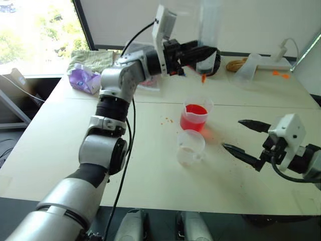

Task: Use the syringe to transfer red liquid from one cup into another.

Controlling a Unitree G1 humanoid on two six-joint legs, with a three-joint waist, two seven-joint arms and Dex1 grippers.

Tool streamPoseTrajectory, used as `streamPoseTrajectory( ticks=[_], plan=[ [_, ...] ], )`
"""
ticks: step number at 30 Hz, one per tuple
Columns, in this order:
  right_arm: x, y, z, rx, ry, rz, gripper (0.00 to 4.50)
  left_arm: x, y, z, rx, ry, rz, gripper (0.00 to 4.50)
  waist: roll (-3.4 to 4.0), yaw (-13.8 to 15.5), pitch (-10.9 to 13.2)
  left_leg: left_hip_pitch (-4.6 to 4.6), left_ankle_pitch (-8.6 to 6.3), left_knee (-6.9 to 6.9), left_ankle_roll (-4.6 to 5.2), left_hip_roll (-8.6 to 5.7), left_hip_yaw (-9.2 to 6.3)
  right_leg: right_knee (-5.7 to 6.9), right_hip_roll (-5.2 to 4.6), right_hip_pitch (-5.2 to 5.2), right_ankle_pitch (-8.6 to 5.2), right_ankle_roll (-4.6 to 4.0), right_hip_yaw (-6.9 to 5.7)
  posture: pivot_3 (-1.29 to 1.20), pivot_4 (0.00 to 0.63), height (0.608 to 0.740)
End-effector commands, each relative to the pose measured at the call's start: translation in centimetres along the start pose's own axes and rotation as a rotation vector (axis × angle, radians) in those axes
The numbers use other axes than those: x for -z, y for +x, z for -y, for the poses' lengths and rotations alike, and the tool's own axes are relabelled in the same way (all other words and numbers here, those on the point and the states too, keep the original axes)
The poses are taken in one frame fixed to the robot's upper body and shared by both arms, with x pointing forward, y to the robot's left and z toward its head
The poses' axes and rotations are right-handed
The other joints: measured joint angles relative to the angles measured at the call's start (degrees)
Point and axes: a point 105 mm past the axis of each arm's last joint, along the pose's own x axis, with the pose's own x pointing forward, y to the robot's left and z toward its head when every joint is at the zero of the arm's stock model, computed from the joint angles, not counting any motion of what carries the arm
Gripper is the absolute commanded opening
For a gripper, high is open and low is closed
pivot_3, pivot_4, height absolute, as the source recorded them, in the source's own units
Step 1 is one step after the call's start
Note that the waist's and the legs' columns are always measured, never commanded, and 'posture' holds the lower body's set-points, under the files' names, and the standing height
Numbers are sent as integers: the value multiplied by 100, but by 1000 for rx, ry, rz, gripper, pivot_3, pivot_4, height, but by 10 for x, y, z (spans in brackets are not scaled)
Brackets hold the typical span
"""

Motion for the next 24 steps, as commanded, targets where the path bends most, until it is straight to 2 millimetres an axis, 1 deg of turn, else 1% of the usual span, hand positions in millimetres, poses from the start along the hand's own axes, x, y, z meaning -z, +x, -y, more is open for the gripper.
streamPoseTrajectory(
  ticks=[1, 5, 8, 11, 15, 20, 24],
  plan=[
    [-45, -5, 9, 8, 26, 166, 4500, 5, 0, 1, 26, 83, -6, 1455, 2, -16, -1, 1, 0, 0, 0, 2, 1, 0, 1, 0, 0, 0, 1, 0, 150, 740],
    [-77, -1, 19, 25, 18, 259, 4500, 14, 2, -2, 15, 76, -5, 1455, 2, -1, -1, -1, 0, -1, 1, 7, -2, -1, 2, 0, 0, -2, 2, 0, 150, 740],
    [-91, 5, 24, 51, 4, 294, 4500, 22, 3, -4, 11, 73, -12, 1455, 1, 3, 0, -5, -3, 0, 5, 6, -1, -6, 0, 0, 0, -1, 2, 0, 150, 740],
    [-97, 13, 29, 85, -8, 306, 4500, 34, 2, -9, -16, 74, -22, 1455, 2, 3, -1, -7, -3, 0, 6, 6, -2, -7, 0, 0, 0, -1, 2, 0, 150, 740],
    [-99, 24, 32, 112, 2, 310, 4500, 50, 1, -13, -41, 69, -29, 1455, 2, 2, -1, -7, -4, 0, 7, 6, -2, -7, 0, -1, 0, -1, 2, 0, 150, 740],
    [-109, 36, 36, 139, 24, 322, 4500, 71, -2, -14, -49, 73, -52, 1455, 3, -6, -2, -11, -4, 1, 7, 6, 0, -5, 0, -7, 0, -1, 2, 0, 150, 740],
    [-115, 42, 42, 166, 40, 318, 4500, 81, -4, -14, -54, 81, -60, 1455, 4, -2, -2, -13, -4, 0, 7, 7, -1, -3, 0, -10, 0, -2, 1, 0, 150, 740]
  ],
)
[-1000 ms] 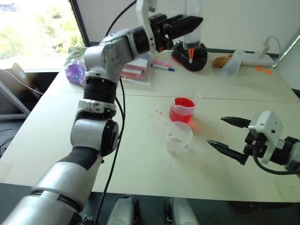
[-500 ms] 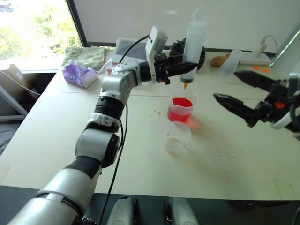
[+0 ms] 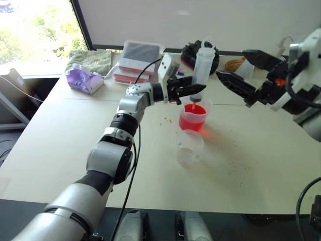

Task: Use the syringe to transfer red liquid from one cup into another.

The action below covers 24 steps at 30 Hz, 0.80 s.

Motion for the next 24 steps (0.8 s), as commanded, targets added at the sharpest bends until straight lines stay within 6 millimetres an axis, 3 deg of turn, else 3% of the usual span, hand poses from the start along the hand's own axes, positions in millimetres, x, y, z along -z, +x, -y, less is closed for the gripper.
streamPoseTrajectory(
  ticks=[1, 12, 20, 23, 24],
  plan=[
    [-11, 4, 5, 39, -13, 20, 4500, -6, 3, 3, 14, 63, 27, 1455, 0, 1, 0, 0, 0, 0, 0, 0, 1, -1, -1, 0, 0, 0, 0, 0, 150, 740],
    [-2, 25, 15, 143, -10, -44, 4500, 16, 11, 7, -3, 52, -2, 1455, 1, 1, -1, -8, -2, 0, 3, 0, 0, -1, -2, -7, 0, 0, -1, 0, 150, 740],
    [24, 32, 27, 265, 26, -148, 4500, 23, 14, 9, -7, 68, -19, 1455, 3, -1, -1, -9, -2, 0, 3, 0, 1, -1, -3, -8, 0, 0, -1, 0, 150, 740],
    [30, 33, 31, 297, 35, -170, 3694, 24, 14, 10, -5, 73, -23, 1455, 4, -1, -2, -9, -2, -1, 3, 0, 0, -1, -2, -9, 0, 0, -1, 0, 150, 740],
    [31, 34, 31, 302, 35, -176, 3212, 24, 14, 10, -4, 75, -25, 1455, 4, 0, -2, -10, -2, -1, 3, 0, 1, -1, -2, -9, 0, 0, -1, 0, 150, 740]
  ],
)
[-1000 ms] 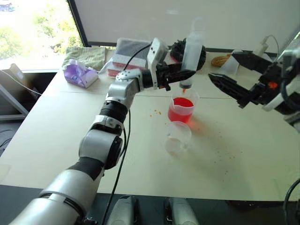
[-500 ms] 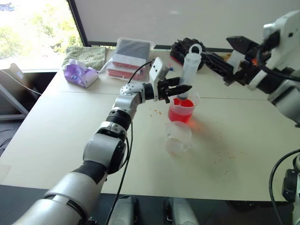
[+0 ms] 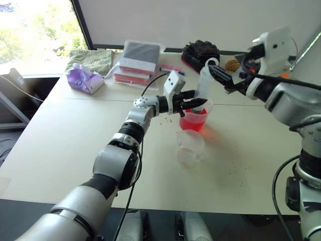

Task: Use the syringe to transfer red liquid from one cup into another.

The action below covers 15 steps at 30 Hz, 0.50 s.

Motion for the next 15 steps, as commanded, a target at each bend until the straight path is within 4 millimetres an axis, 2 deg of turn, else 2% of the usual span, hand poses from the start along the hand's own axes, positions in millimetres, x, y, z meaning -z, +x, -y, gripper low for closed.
streamPoseTrajectory(
  ticks=[1, 6, 15],
  plan=[
    [-13, -1, 5, 45, -20, 39, 2683, -9, 3, 2, 14, 48, 20, 1455, 0, 0, 0, 0, 0, 0, 0, 0, 0, 0, 0, 0, 0, 0, 0, 0, 150, 740],
    [-12, 4, 4, 78, -8, 36, 45, -7, 3, 3, 21, 55, 16, 1455, 1, -2, -1, 0, 0, 0, 0, 0, 0, 0, 1, 0, 0, 0, -1, 0, 150, 740],
    [-14, 12, -11, 62, 29, 30, 45, -6, 3, 5, 25, 62, 25, 1455, 2, -8, -1, -1, 0, -1, 0, 1, -1, 0, 1, -2, 0, 0, -1, 0, 150, 740]
  ],
)
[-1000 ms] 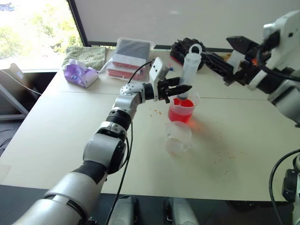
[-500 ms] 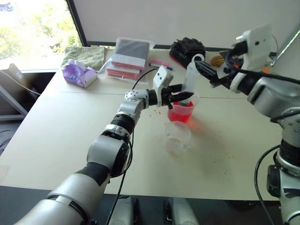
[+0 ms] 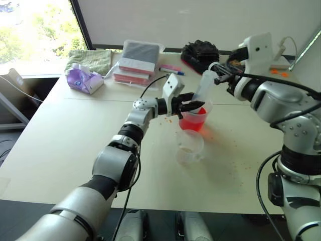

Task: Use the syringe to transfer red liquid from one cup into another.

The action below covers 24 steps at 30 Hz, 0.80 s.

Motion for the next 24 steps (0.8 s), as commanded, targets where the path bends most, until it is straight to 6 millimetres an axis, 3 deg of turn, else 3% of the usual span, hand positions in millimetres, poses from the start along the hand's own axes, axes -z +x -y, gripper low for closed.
streamPoseTrajectory(
  ticks=[1, 14, 24],
  plan=[
    [-20, -2, -4, 10, -2, 72, 45, -14, 6, 5, 29, 54, 49, 1455, 0, 0, 0, 0, 0, 0, 0, 0, 0, 0, 0, 0, 0, 0, 0, 0, 150, 740],
    [-26, -7, -21, -11, -260, 115, 45, 1, 10, 15, 55, 27, 47, 1455, 1, -1, 0, -2, -2, 0, 3, -1, 0, -2, 0, 0, 0, 0, -10, 0, 150, 740],
    [-32, -7, -14, 22, -291, 136, 45, 20, 7, 26, 87, 18, 21, 1455, 3, 0, -2, 0, -2, 0, 3, -1, -1, -2, 0, 0, 0, 0, -11, 0, 150, 740]
  ],
)
